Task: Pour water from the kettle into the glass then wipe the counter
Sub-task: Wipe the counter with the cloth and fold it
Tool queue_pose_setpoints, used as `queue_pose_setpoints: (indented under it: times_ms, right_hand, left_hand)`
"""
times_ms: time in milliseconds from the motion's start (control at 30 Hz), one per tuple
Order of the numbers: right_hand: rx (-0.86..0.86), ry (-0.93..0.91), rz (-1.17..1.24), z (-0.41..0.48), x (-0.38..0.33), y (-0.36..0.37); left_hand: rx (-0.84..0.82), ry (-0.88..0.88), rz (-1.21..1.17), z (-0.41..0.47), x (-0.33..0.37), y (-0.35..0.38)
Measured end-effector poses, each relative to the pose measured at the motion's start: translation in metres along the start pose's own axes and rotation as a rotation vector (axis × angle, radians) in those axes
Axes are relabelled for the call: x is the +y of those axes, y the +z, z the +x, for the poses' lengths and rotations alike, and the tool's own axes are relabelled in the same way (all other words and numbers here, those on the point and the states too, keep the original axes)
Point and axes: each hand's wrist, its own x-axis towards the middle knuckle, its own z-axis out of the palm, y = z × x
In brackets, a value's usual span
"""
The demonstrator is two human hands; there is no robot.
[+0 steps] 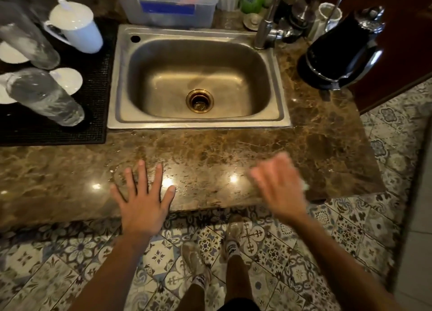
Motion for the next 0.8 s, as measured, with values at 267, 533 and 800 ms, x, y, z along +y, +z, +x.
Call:
queue_pose_setpoints:
  times_ms: [267, 533, 800]
  right_hand:
    - [0.019, 0.461, 0.123, 0.075, -0.075, 0.020]
    - [-0.125, -0.402, -0.038, 0.068, -0.276, 0.044]
    - [-0.086, -0.203, -0.032, 0.045, -0.136, 0.020]
  left_hand:
    - [-0.024, 0.017, -0.032, -0.003, 0.000, -0.008]
    - [0.073, -0.225, -0.049, -0.007, -0.105, -0.025]
    - [0.027, -0.252, -0.131, -0.004, -0.151, -0.025]
